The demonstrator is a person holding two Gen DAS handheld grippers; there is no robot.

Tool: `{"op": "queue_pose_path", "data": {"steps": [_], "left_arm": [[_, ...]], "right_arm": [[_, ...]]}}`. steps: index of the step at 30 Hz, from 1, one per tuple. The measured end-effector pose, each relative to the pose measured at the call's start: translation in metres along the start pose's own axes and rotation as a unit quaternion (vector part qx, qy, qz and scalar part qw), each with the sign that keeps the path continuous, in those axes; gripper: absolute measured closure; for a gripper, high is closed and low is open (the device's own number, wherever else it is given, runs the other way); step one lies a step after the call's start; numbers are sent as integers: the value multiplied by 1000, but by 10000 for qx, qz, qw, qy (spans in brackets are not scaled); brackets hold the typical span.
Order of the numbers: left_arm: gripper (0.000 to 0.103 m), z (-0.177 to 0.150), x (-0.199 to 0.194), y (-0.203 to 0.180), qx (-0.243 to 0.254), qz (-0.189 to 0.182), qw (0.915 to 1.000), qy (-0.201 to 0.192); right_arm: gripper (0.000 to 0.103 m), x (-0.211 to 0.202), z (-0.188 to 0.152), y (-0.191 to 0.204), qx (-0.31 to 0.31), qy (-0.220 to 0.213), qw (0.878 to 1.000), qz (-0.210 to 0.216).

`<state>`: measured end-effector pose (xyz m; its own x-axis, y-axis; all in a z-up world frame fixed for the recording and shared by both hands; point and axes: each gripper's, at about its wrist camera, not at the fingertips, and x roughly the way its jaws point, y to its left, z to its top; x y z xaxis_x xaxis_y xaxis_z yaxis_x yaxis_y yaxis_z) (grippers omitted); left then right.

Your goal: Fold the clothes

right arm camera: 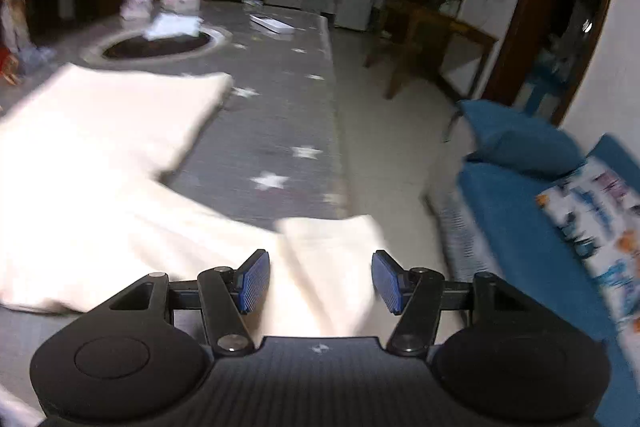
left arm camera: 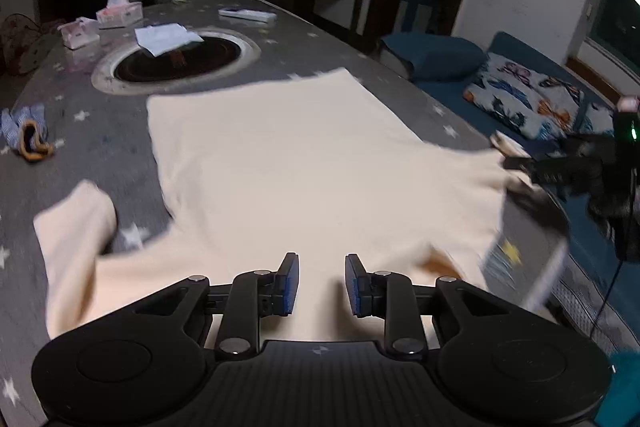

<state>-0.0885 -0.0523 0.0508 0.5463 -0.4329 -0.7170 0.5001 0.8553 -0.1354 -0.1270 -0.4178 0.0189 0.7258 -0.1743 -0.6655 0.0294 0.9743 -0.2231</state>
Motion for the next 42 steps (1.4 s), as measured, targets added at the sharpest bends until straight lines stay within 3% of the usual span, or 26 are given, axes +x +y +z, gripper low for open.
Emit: {"op": "queue_pose_path", "data": {"steps": [5, 10, 15, 18, 21, 23, 27, 30, 38, 42], "left_arm": [[72, 24, 25, 19, -214, 264, 9994, 2], [69, 43, 51, 39, -481, 774, 9958, -11], [66, 56, 73, 58, -650, 1355, 9886, -66], [66, 61, 81, 66, -717, 1529, 9856, -119], [66, 64, 86, 68, -726, 1631, 9838, -180], [73, 63, 87, 70, -699, 1687, 9829, -246], [96, 62, 88, 75, -586, 1833, 9809, -298], [100, 63, 88, 82, -615, 1935, 9786, -317], [100, 66, 94, 111, -501, 2597, 9635, -402], [100, 68, 96, 136, -515, 2738, 9595, -417]], "right_arm": [[43, 8, 2, -42, 765, 138, 9942, -745], [43, -7, 13, -43, 726, -108, 9944, -757], [43, -2, 46, -14, 542, -226, 9977, 349], [45, 10, 63, 14, 341, -120, 9922, 1194], [52, 23, 77, 45, -14, -18, 9856, 1692], [56, 34, 82, 60, -154, 102, 9832, 1817], [85, 56, 89, 82, -264, 377, 9788, 1996], [93, 67, 98, 91, -290, 394, 9773, 2060], [94, 103, 134, 126, -501, 306, 9755, 2123], [83, 112, 148, 135, -445, 199, 9750, 2166]]}}
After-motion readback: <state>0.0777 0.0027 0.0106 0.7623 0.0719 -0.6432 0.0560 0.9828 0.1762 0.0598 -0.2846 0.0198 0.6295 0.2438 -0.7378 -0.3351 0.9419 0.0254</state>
